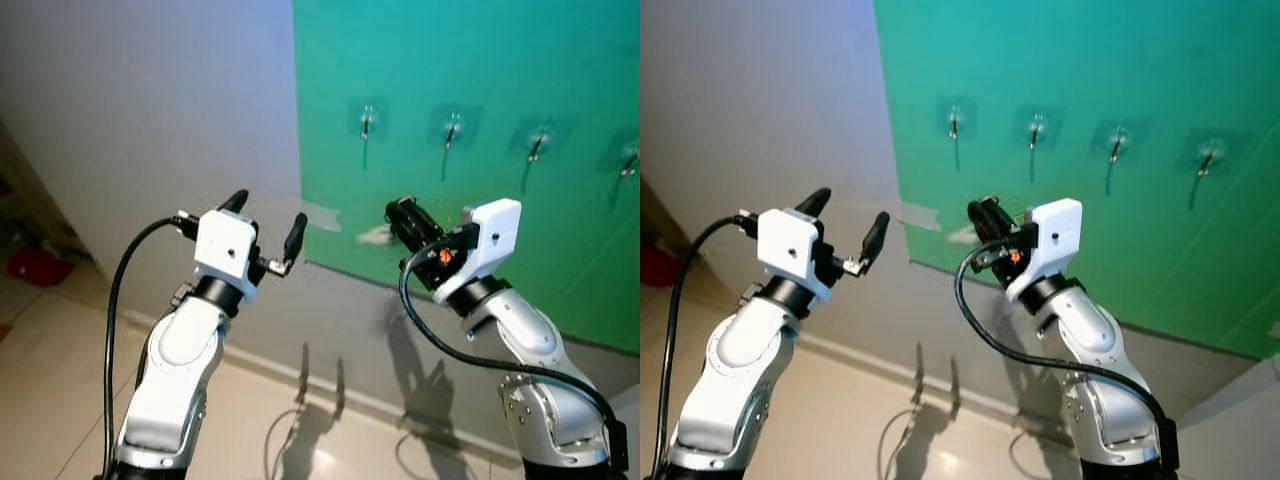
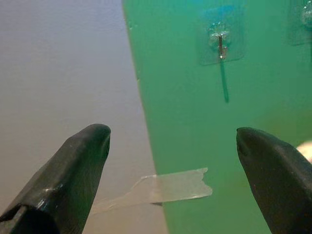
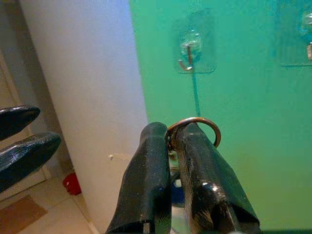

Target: Hang keys on a hook

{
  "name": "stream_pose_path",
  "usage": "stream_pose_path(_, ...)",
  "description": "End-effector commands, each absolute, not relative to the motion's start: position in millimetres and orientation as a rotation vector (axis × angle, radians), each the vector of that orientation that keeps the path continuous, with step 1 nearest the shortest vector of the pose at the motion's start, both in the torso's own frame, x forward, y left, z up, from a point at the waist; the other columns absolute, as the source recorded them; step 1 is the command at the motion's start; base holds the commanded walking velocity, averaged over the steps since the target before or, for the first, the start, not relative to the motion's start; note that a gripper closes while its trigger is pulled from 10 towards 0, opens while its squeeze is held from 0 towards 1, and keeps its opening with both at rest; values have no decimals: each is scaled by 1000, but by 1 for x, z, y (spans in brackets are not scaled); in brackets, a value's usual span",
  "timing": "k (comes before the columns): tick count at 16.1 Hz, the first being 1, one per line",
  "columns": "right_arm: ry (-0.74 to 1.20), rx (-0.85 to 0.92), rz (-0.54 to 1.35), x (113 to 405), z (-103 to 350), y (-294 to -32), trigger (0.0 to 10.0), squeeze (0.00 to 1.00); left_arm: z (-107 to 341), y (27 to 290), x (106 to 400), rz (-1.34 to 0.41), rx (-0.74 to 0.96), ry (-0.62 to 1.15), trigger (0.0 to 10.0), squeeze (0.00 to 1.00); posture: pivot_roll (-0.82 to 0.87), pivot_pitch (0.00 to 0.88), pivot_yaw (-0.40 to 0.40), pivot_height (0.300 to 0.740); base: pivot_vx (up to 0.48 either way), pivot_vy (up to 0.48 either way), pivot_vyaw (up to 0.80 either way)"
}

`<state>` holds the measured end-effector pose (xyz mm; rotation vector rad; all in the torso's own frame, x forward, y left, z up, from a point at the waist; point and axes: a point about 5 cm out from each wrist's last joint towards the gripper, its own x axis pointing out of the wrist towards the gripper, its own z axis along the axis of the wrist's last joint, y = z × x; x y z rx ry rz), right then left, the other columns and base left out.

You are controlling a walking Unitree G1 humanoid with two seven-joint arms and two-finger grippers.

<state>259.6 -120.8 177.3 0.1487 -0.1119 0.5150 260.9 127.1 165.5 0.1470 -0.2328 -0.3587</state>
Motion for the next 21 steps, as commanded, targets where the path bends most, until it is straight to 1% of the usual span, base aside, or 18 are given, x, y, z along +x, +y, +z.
stream_pose_path(1, -127, 169, 517, 260, 182, -122, 10000, 0, 167, 127, 261, -368, 146, -238, 10000, 0, -19, 0, 22, 740, 341, 0, 0)
stream_pose_path(3, -135, 172, 523, 260, 184, -121, 10000, 0, 167, 127, 261, -371, 143, -238, 10000, 0, -19, 0, 22, 740, 341, 0, 0)
stream_pose_path(8, -132, 187, 548, 256, 183, -119, 10000, 0, 165, 128, 259, -376, 163, -232, 10000, 0, -18, 0, 25, 740, 0, 0, 0)
stream_pose_path(16, -148, 194, 555, 260, 188, -119, 10000, 0, 166, 130, 262, -368, 165, -228, 10000, 0, -16, 0, 23, 740, 0, 0, 0)
stream_pose_path(21, -186, 187, 590, 264, 202, -113, 10000, 0, 167, 127, 258, -429, 152, -231, 10000, 0, -10, 0, 14, 740, 0, 0, 0)
